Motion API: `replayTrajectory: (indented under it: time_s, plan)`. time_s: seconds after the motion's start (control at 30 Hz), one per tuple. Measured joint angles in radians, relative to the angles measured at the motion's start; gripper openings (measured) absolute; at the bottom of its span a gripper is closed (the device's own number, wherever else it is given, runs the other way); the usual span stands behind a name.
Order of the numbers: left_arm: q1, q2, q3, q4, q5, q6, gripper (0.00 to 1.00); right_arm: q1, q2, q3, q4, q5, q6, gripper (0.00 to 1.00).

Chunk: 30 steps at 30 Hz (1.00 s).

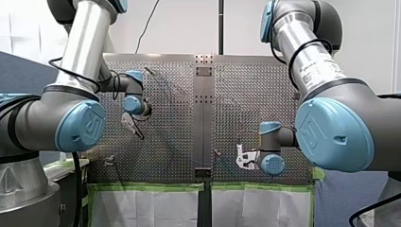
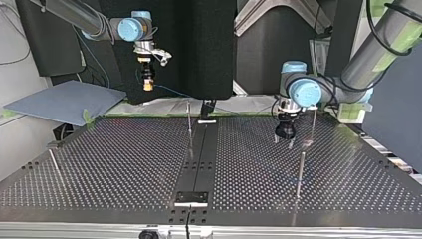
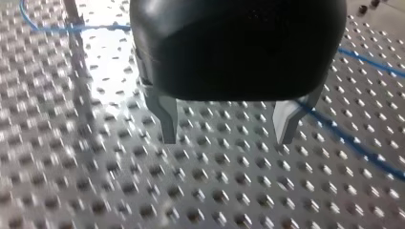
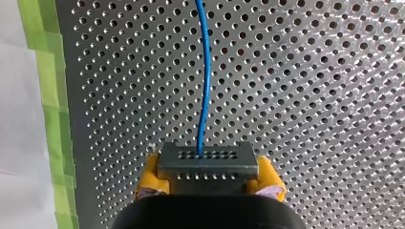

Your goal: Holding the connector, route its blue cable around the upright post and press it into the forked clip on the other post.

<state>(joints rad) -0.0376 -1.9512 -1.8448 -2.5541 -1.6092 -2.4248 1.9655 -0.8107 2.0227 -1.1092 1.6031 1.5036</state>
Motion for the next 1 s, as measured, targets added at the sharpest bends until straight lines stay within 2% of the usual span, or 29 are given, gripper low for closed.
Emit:
replayTrajectory:
  time_s: [0.2, 0.63, 0.9, 1.0]
  plan:
    - [-0.001, -0.04, -0.002, 0.004, -0.009, -0.007, 1.0, 0.0, 0.0, 0.0, 0.0, 0.0, 0.0, 0.0]
    - [0.004, -0.046, -0.047, 0.014, -0.038, 0.032, 1.0, 0.0, 0.001, 0.0, 0.0, 0.0, 0.0, 0.0]
    - [-0.013, -0.046, -0.067, 0.004, -0.011, 0.082, 1.0, 0.0, 0.001, 0.0, 0.0, 0.0, 0.0, 0.0]
    - [-0.019, -0.046, -0.068, -0.004, -0.003, 0.088, 1.0, 0.001, 0.002, 0.0, 0.001, 0.0, 0.0, 0.0]
